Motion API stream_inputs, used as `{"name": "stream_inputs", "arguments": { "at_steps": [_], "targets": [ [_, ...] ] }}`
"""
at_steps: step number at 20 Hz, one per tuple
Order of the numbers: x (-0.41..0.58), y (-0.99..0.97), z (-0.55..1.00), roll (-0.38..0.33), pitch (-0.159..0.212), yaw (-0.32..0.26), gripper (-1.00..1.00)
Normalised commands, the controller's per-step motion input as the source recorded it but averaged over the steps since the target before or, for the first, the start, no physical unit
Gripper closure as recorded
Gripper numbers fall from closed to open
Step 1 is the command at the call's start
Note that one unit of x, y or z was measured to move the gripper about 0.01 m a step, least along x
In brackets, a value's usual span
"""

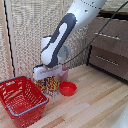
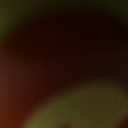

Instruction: Meticulously direct the gripper system near the nourishment stick. Grapple the nourishment stick firmly with the gripper system. Progress with the gripper system grasping the stick toward the storage box. Tenderly permit the nourishment stick to descend into the box.

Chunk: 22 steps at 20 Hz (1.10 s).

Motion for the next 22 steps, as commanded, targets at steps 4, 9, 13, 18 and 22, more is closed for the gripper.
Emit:
{"name": "stream_inputs", "arguments": {
  "at_steps": [4,9,13,18,22],
  "targets": [
    [0.067,0.14,0.23,-0.001,-0.006,-0.172,1.0],
    [0.259,0.0,0.85,0.0,0.063,-0.135,1.0],
    [0.389,0.0,1.0,0.0,0.082,-0.028,1.0],
    [0.294,0.11,0.95,0.0,0.109,-0.004,1.0],
    [0.086,0.5,0.85,0.002,0.125,0.002,1.0]
  ]
}}
